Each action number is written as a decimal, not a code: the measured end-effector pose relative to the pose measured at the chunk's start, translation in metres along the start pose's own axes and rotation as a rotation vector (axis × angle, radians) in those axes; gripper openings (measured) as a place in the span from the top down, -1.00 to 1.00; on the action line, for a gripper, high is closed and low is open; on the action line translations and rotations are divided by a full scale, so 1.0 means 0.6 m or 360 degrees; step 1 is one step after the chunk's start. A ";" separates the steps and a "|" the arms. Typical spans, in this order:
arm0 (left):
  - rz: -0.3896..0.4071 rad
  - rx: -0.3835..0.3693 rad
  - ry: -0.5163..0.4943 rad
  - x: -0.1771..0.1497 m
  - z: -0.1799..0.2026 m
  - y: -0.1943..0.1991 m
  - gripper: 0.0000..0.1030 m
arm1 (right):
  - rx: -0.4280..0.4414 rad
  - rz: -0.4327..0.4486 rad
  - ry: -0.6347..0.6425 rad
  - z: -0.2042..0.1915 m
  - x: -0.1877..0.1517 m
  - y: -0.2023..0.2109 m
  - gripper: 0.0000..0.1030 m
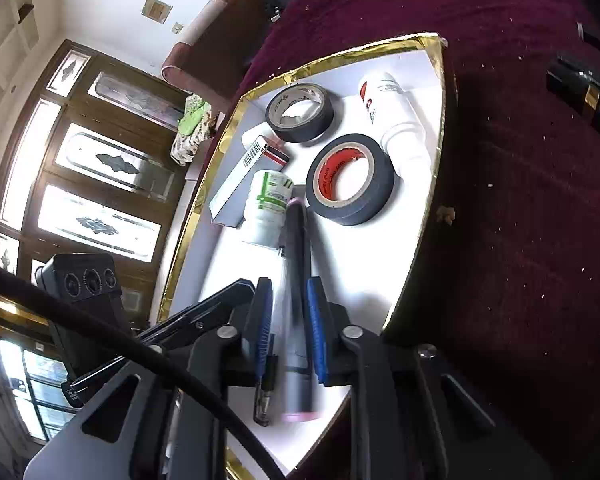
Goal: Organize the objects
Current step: 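Carry pen and marker into the white box and open both tools, then withdraw both open tools from the white box toward the table, then grasp the blue-white medicine box with right while left grasps the pink fluffy ball, then lower medicine box and pink fluffy ball into the white box, opening both tools, then withdraw both open tools from the white box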
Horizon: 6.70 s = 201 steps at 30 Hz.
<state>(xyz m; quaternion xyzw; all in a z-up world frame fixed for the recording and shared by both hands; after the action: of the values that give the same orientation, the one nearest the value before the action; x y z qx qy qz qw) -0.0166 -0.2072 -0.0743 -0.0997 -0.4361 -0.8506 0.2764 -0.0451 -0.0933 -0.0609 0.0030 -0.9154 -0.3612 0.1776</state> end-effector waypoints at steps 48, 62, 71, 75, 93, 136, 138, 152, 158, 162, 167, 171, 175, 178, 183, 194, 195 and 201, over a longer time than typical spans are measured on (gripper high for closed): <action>0.0191 -0.0095 -0.0553 -0.057 0.288 -0.008 -0.97 | -0.0639 0.0986 -0.0123 0.193 -0.008 0.406 -0.95; 0.0132 -0.0034 -0.0505 -0.065 0.284 -0.009 -0.97 | -0.1067 0.0423 0.0300 0.237 0.052 0.236 0.35; 0.0077 0.0035 -0.0604 -0.058 0.305 -0.043 -0.97 | -0.0622 0.0627 0.0047 0.253 -0.008 0.325 0.37; 0.0063 0.0078 -0.0717 -0.047 0.339 -0.081 -0.97 | -0.0430 0.0766 -0.0019 0.263 -0.048 0.377 0.36; -0.0232 0.0277 -0.1608 -0.041 0.451 -0.324 -0.40 | -0.0004 0.0858 -0.0247 0.312 -0.060 0.403 0.33; 0.0375 0.0052 -0.0592 0.053 0.149 0.125 0.59 | 0.0195 0.0560 -0.0211 0.174 -0.065 0.313 0.36; 0.0355 0.0085 -0.0531 0.055 0.117 0.125 0.59 | 0.0245 0.0499 -0.0144 0.132 -0.053 0.294 0.35; 0.0199 0.0296 -0.0384 0.089 -0.008 0.055 0.59 | 0.0237 -0.0065 0.0156 -0.061 -0.004 0.018 0.34; 0.0169 0.0268 -0.0304 0.085 -0.031 0.050 0.59 | 0.0172 -0.0232 0.0203 -0.085 -0.002 -0.078 0.34; 0.0207 0.0222 -0.0199 0.087 -0.047 0.064 0.42 | 0.0100 -0.0256 0.0236 -0.088 0.005 -0.109 0.31; 0.0293 0.0136 -0.0150 0.093 -0.048 0.091 0.12 | 0.0045 -0.0210 0.0230 -0.083 0.023 -0.118 0.17; 0.0361 0.0054 -0.0093 0.098 -0.046 0.116 -0.06 | 0.0034 -0.0195 0.0219 -0.082 0.031 -0.118 0.08; 0.0419 -0.0020 -0.0050 0.095 -0.041 0.140 -0.14 | 0.0045 -0.0148 0.0228 -0.088 0.030 -0.101 0.08; 0.0464 -0.0066 -0.0027 0.090 -0.035 0.157 -0.15 | 0.0052 -0.0062 0.0254 -0.097 0.033 -0.070 0.08; 0.0500 -0.0168 -0.0031 0.076 -0.009 0.176 -0.32 | -0.0045 0.0239 0.0373 -0.115 0.049 0.039 0.08; 0.0661 -0.0704 -0.0382 0.049 0.201 0.231 -0.98 | -0.0780 0.1525 0.0758 -0.164 0.005 0.370 -1.00; 0.0672 -0.0799 -0.0391 0.045 0.222 0.237 -0.98 | -0.0742 0.1566 0.0674 -0.137 0.001 0.382 -1.00; 0.0428 -0.1142 -0.0386 0.007 0.318 0.192 -0.97 | -0.0407 0.1063 -0.0047 0.066 0.008 0.337 -0.99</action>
<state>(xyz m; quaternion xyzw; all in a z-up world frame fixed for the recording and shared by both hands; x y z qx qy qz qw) 0.0303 -0.1107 0.1211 -0.3458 -0.1239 -0.8871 0.2795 -0.0380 0.0815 0.0476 -0.3237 -0.8158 -0.3948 0.2716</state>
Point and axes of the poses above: each gripper's, at about its wrist camera, not at the fingertips, and y roughly against the way its jaws point, z to its right, x to its top, the point moved 8 cm from there along -y, roughly the way its jaws point, and after that the axes turned 2 degrees about y, right-handed, at the moved point
